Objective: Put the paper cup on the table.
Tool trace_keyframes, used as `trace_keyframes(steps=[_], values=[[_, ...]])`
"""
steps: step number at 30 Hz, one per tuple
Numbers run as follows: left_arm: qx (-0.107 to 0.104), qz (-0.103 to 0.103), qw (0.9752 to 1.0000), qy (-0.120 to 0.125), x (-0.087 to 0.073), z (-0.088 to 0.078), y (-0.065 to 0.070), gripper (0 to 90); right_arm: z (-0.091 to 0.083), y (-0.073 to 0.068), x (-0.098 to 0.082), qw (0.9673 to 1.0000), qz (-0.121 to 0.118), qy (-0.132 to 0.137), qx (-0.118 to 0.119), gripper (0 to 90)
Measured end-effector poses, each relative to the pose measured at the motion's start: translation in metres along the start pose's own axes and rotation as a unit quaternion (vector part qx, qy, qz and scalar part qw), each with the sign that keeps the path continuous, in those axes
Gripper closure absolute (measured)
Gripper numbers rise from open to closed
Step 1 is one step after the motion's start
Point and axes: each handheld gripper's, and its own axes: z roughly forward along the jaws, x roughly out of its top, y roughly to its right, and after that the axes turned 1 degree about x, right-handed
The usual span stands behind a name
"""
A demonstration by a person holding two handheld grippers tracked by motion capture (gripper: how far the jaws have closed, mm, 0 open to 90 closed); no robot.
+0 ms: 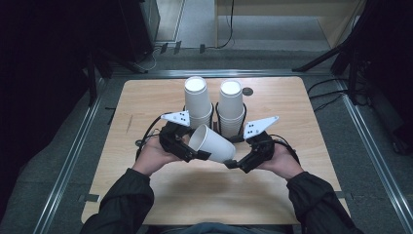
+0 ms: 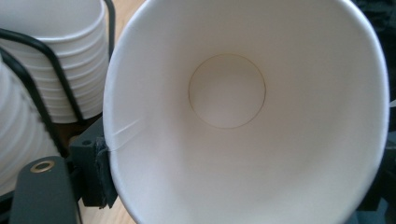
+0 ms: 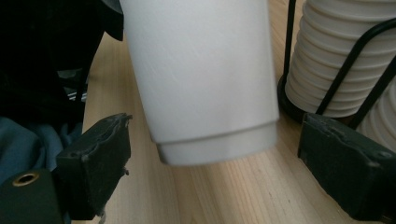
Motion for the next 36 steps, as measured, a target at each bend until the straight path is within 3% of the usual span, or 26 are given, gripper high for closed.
trace_keyframes(steps=[5,13,19,24,26,28,31,36], values=[[0.028,0.022,0.9984,-0.043,0.000,-0.001,0.001,13.3,-0.003,0.002,-0.003,0.9999,0.003,-0.006,-0.011,12.6],[0.055,0.029,0.9946,-0.084,-0.001,0.000,-0.001,13.2,-0.001,0.003,-0.006,0.9999,0.003,-0.009,-0.011,13.7],[0.046,0.035,0.9922,-0.110,-0.003,0.013,-0.009,13.2,0.007,0.004,-0.009,0.9998,0.007,-0.018,-0.009,14.8],[0.046,0.052,0.9875,-0.142,-0.003,0.027,-0.008,13.2,0.015,0.003,-0.010,0.9995,0.000,-0.030,-0.011,14.8],[0.038,0.053,0.9876,-0.143,-0.001,0.031,-0.005,13.2,0.019,0.004,-0.012,0.9993,0.001,-0.036,-0.006,14.8],[0.036,0.063,0.9859,-0.151,0.003,0.034,0.001,13.2,0.028,0.005,-0.017,0.9989,0.000,-0.044,0.015,14.8],[0.031,0.080,0.9840,-0.157,0.008,0.037,0.008,13.1,0.036,0.003,-0.018,0.9982,-0.014,-0.057,0.012,14.8],[0.035,0.085,0.9823,-0.163,0.011,0.042,0.015,12.6,0.045,-0.001,-0.016,0.9977,-0.023,-0.063,0.012,16.8]])
